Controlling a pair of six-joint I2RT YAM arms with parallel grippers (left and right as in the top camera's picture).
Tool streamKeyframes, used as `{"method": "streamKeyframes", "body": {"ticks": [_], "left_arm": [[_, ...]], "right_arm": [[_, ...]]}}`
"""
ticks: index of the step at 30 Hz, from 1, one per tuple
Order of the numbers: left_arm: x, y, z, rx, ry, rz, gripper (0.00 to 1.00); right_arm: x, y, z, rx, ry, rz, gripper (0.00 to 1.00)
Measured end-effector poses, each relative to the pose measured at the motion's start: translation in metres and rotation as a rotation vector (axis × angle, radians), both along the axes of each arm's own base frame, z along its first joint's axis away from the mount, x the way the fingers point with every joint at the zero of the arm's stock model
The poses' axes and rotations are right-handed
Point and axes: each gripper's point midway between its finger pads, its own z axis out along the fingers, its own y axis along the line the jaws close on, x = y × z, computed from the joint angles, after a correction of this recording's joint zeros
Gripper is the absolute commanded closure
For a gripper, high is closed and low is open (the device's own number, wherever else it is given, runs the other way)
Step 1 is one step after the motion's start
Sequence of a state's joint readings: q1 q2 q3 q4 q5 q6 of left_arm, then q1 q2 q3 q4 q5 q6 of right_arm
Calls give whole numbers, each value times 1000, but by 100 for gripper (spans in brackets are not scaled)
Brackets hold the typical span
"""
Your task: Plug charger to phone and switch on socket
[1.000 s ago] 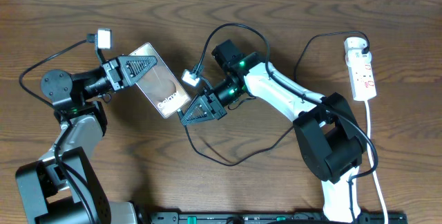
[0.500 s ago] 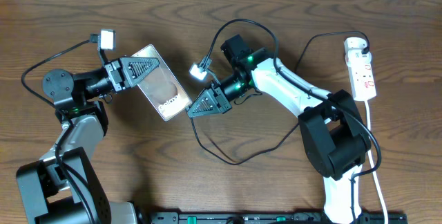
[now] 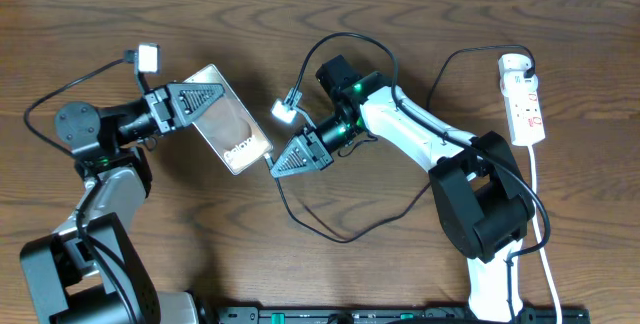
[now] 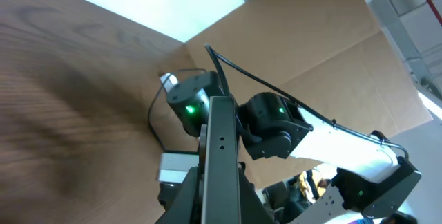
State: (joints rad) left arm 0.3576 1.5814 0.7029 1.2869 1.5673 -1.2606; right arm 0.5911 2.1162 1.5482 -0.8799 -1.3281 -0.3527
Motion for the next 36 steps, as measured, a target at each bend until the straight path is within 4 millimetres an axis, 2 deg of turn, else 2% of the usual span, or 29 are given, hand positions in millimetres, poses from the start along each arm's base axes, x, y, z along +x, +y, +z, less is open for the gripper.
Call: {"method": "streamKeyframes", "body": {"ticks": [16, 36], "left_arm": [[1, 5, 0, 4, -9, 13, 93], [1, 5, -2, 20, -41, 13, 93]], "right_arm": [[-23, 13, -5, -31, -3, 58, 99], [-21, 18, 6, 59, -30, 71, 99]]}}
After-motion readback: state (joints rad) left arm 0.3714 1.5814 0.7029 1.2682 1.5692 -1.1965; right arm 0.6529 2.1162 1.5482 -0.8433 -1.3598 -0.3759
